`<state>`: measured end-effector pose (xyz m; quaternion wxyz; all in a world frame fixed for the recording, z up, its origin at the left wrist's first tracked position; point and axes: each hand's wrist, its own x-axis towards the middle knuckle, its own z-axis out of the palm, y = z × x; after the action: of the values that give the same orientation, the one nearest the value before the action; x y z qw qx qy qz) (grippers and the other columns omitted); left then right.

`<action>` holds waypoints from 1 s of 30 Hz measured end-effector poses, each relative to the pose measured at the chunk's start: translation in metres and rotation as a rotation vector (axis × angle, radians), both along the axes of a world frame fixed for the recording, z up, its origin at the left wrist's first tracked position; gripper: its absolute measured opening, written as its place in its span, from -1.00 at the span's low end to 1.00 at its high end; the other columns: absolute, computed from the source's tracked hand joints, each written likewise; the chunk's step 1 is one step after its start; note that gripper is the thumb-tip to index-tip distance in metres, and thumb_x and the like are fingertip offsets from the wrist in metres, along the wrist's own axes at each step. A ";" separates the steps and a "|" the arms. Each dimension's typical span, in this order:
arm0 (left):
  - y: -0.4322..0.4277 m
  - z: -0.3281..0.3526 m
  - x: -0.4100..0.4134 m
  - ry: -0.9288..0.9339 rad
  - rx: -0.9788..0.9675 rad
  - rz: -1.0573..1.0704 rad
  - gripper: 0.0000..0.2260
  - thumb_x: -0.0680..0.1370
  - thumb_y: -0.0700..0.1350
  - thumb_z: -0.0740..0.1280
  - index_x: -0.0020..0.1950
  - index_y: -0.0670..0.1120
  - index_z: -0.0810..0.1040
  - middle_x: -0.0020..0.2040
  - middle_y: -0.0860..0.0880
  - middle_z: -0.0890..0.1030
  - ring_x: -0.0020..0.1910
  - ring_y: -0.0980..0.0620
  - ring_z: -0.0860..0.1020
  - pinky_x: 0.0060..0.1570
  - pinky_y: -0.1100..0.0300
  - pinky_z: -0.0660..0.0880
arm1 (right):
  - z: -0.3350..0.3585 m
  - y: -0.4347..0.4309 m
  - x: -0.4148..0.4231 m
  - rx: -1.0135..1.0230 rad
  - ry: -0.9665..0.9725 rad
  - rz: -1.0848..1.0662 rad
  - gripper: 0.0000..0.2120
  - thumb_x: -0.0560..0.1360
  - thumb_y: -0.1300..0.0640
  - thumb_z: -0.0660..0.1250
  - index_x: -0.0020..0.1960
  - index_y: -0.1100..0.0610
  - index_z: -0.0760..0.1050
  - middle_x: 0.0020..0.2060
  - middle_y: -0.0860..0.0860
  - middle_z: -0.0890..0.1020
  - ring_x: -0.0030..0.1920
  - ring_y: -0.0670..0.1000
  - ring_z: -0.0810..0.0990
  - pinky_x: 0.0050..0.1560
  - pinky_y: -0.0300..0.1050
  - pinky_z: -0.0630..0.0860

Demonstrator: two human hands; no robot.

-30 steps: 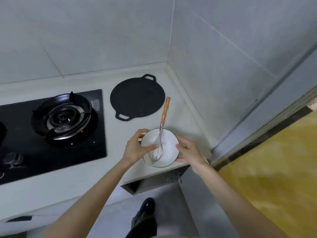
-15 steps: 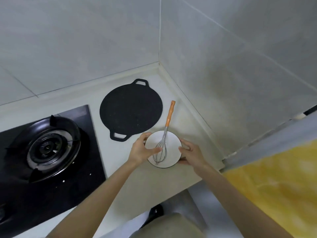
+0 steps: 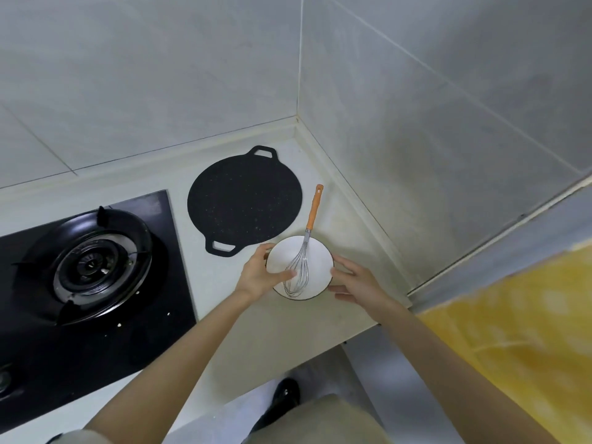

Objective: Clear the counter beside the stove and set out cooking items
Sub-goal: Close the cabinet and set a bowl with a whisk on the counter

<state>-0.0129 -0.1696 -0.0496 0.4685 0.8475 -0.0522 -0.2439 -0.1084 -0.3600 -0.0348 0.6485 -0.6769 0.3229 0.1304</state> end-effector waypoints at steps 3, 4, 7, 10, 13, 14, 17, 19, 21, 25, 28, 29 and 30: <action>0.002 0.003 -0.007 -0.012 0.030 0.005 -0.33 0.33 -0.06 0.58 0.35 -0.03 0.35 0.19 0.02 0.50 0.15 0.02 0.47 0.11 0.21 0.42 | 0.007 -0.005 -0.010 -0.036 -0.013 0.010 -0.58 0.56 0.06 0.31 0.40 -0.12 0.38 0.19 0.01 0.57 0.03 0.06 0.64 0.05 -0.14 0.55; 0.002 0.004 -0.009 -0.020 0.039 0.013 -0.28 0.31 -0.05 0.59 0.38 -0.05 0.34 0.25 -0.01 0.49 0.18 0.00 0.46 0.17 0.15 0.44 | 0.010 -0.006 -0.014 -0.041 -0.024 0.006 -0.58 0.56 0.06 0.31 0.40 -0.11 0.38 0.19 0.00 0.55 0.02 0.05 0.63 0.07 -0.12 0.54; 0.000 0.012 -0.017 -0.044 0.059 0.074 -0.18 0.31 -0.04 0.59 0.47 -0.07 0.26 0.37 -0.07 0.38 0.32 -0.08 0.41 0.29 0.03 0.40 | 0.017 -0.014 -0.026 -0.030 -0.046 0.004 -0.60 0.56 0.10 0.30 0.38 -0.09 0.39 0.10 -0.01 0.54 0.00 0.04 0.60 0.17 -0.05 0.50; 0.000 0.021 -0.027 -0.072 0.064 0.121 -0.23 0.36 -0.02 0.56 0.47 -0.05 0.25 0.39 -0.10 0.36 0.34 -0.10 0.38 0.31 0.01 0.39 | 0.019 -0.025 -0.041 -0.019 -0.051 0.012 -0.61 0.57 0.13 0.29 0.38 -0.05 0.40 0.05 -0.04 0.55 0.02 0.06 0.59 0.17 -0.06 0.50; 0.002 0.030 -0.039 -0.118 0.036 0.122 -0.37 0.41 -0.02 0.52 0.40 -0.05 0.34 0.33 -0.07 0.44 0.28 -0.09 0.44 0.27 0.00 0.42 | 0.021 -0.037 -0.058 0.002 -0.063 0.012 -0.61 0.58 0.16 0.28 0.39 0.01 0.40 0.09 -0.01 0.56 0.05 0.10 0.58 0.15 -0.07 0.47; 0.002 0.033 -0.051 -0.129 0.026 0.130 -0.42 0.43 -0.02 0.50 0.38 -0.04 0.37 0.30 -0.07 0.47 0.25 -0.09 0.47 0.25 0.02 0.44 | 0.024 -0.041 -0.071 0.008 -0.073 0.016 -0.62 0.59 0.17 0.27 0.39 0.03 0.39 0.12 0.02 0.55 0.06 0.11 0.57 0.16 -0.06 0.46; 0.001 0.043 -0.081 -0.169 0.010 0.178 -0.52 0.48 -0.04 0.44 0.36 -0.06 0.41 0.26 -0.05 0.51 0.15 -0.08 0.51 0.18 0.09 0.45 | 0.028 -0.053 -0.099 0.022 -0.095 0.031 -0.64 0.59 0.22 0.26 0.38 0.08 0.39 0.18 0.09 0.53 0.05 0.12 0.55 0.14 -0.05 0.46; -0.002 0.050 -0.107 -0.198 -0.006 0.210 -0.59 0.52 -0.05 0.40 0.34 -0.06 0.43 0.22 -0.03 0.53 0.10 -0.05 0.53 0.10 0.14 0.46 | 0.026 -0.063 -0.119 0.015 -0.096 0.055 -0.64 0.59 0.22 0.26 0.37 0.11 0.39 0.19 0.11 0.54 0.00 0.12 0.57 0.07 -0.10 0.49; -0.006 0.054 -0.132 -0.204 -0.019 0.219 -0.66 0.54 -0.07 0.36 0.31 -0.05 0.46 0.17 -0.01 0.56 0.06 0.00 0.55 0.01 0.21 0.44 | 0.021 -0.074 -0.137 -0.009 -0.082 0.065 -0.66 0.58 0.21 0.27 0.35 0.10 0.41 0.17 0.11 0.56 -0.01 0.10 0.59 0.00 -0.17 0.51; -0.019 0.055 -0.187 -0.156 -0.036 0.196 -0.74 0.57 -0.10 0.31 0.26 -0.02 0.49 0.10 0.01 0.58 0.00 0.05 0.56 -0.15 0.30 0.43 | 0.007 -0.095 -0.178 -0.081 -0.034 0.071 -0.66 0.59 0.17 0.28 0.36 0.09 0.42 0.18 0.06 0.57 0.06 0.11 0.61 0.10 -0.06 0.53; -0.031 0.050 -0.220 -0.103 -0.042 0.149 -0.76 0.58 -0.10 0.31 0.24 0.00 0.50 0.10 -0.01 0.60 0.07 0.01 0.55 -0.07 0.22 0.47 | -0.007 -0.109 -0.209 -0.140 0.018 0.047 -0.67 0.59 0.18 0.26 0.35 0.10 0.43 0.21 0.08 0.56 0.06 0.08 0.58 0.12 -0.05 0.51; -0.037 0.047 -0.233 -0.076 -0.035 0.128 -0.76 0.58 -0.10 0.30 0.25 0.00 0.50 0.11 -0.01 0.60 0.08 0.01 0.55 -0.01 0.18 0.50 | -0.012 -0.114 -0.222 -0.156 0.037 0.042 -0.67 0.58 0.19 0.25 0.35 0.11 0.43 0.22 0.09 0.55 0.09 0.09 0.57 0.13 -0.04 0.50; -0.042 0.044 -0.242 -0.055 -0.025 0.109 -0.75 0.58 -0.09 0.30 0.26 0.00 0.49 0.12 -0.02 0.60 0.09 0.00 0.55 0.06 0.13 0.51 | -0.018 -0.117 -0.231 -0.176 0.056 0.044 -0.65 0.58 0.21 0.24 0.35 0.11 0.42 0.25 0.09 0.54 0.15 0.10 0.55 0.15 -0.03 0.48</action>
<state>-0.2551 -0.2115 -0.0057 0.4901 0.8495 -0.0217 -0.1939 -0.3389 -0.4770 -0.0529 0.5742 -0.7342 0.3362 0.1349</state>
